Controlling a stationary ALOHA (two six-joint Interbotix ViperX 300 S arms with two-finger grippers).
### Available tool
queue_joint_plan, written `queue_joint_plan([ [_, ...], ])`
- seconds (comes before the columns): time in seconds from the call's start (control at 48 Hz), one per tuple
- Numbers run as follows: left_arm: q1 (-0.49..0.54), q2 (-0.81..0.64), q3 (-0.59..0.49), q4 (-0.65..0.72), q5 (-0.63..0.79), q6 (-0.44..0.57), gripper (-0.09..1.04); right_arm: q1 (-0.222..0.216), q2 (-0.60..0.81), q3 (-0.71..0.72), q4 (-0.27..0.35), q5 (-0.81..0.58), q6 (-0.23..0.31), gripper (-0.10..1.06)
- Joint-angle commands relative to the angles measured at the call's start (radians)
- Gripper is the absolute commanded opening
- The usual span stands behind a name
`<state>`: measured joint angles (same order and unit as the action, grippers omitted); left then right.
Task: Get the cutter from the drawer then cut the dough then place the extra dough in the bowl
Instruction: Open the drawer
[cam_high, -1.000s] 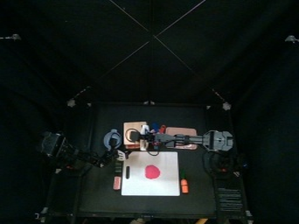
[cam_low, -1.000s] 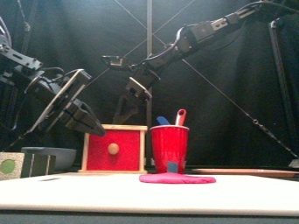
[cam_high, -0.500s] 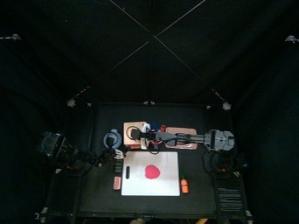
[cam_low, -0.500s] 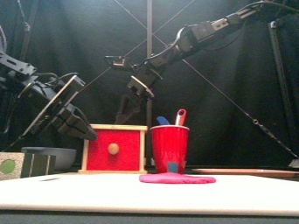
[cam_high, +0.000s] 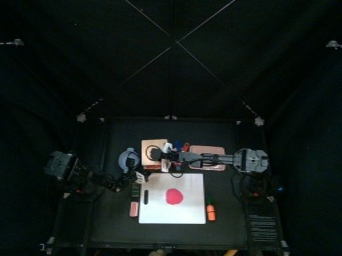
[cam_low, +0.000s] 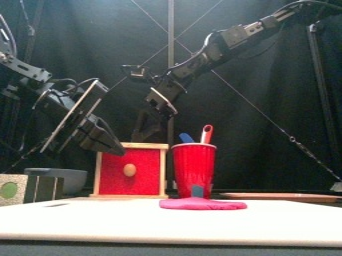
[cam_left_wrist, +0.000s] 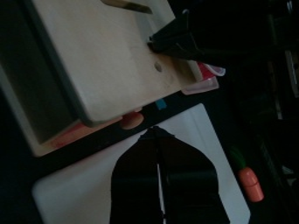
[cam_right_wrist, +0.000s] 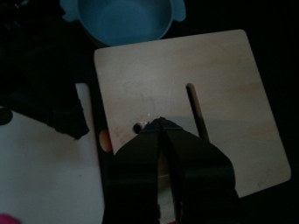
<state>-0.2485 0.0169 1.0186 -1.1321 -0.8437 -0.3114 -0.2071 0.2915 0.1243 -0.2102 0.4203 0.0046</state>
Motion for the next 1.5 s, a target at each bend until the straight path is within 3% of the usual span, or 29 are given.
queue_joint_plan([
  [0.021, -0.006, 0.014, -0.034, 0.011, 0.006, -0.006, -0.02, 0.003, -0.009, 0.0, 0.003, 0.006, -0.002, 0.02],
  [0.167, -0.009, 0.02, -0.06, 0.008, 0.037, -0.021, 0.09, 0.008, -0.008, 0.006, 0.0, 0.006, -0.002, 0.02],
  [0.5, -0.009, 0.023, -0.084, -0.015, 0.051, -0.124, 0.62, 0.014, -0.005, 0.002, -0.003, 0.006, -0.005, 0.02],
  [0.667, -0.006, 0.051, -0.091, -0.066, 0.072, -0.198, 0.77, 0.015, -0.003, -0.002, -0.005, 0.006, -0.005, 0.02],
  [0.875, 0.0, 0.08, -0.092, -0.107, 0.08, -0.25, 0.77, 0.017, -0.002, -0.003, -0.005, 0.006, -0.005, 0.02],
  [1.5, 0.081, 0.112, -0.106, -0.104, -0.006, -0.241, 0.77, 0.017, 0.012, 0.002, -0.005, 0.009, -0.003, 0.02],
])
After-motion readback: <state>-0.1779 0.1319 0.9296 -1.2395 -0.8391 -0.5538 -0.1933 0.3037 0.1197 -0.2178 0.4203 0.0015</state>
